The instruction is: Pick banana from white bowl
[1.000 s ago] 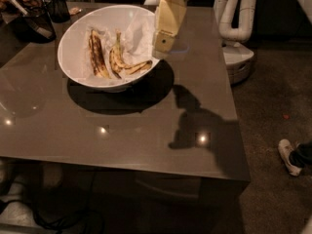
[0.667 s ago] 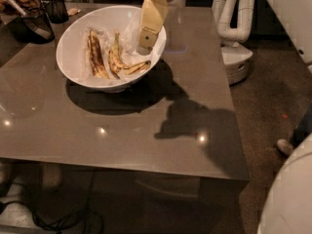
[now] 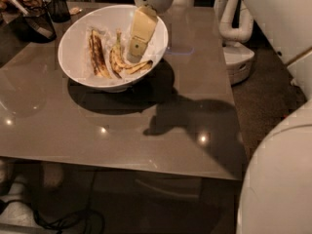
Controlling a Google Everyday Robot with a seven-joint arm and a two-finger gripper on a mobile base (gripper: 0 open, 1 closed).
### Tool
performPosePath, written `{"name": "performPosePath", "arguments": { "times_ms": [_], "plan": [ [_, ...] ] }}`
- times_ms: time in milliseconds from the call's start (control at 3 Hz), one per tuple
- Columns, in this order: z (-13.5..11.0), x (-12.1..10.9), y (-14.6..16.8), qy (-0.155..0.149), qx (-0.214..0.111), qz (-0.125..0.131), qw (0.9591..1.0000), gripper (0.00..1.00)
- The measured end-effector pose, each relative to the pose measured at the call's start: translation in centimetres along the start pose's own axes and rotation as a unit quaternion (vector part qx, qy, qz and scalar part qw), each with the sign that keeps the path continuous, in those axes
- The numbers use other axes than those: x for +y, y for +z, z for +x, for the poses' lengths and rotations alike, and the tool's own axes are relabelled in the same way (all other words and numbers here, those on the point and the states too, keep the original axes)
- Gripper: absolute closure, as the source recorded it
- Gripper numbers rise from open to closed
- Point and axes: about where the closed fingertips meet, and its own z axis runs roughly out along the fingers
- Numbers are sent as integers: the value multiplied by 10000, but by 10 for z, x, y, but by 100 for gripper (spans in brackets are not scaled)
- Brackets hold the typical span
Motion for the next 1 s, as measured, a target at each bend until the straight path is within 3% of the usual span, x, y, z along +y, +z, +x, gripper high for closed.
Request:
{"name": "performPosePath", "arguments": {
  "times_ms": [333,667,1000],
  "plan": [
    [-6,0,32,302,293,-250,9988,0],
    [-13,-4,51,488,522,-300,9970,0],
    [-21,-9,54,477,388,-201,9979,0]
  ]
}}
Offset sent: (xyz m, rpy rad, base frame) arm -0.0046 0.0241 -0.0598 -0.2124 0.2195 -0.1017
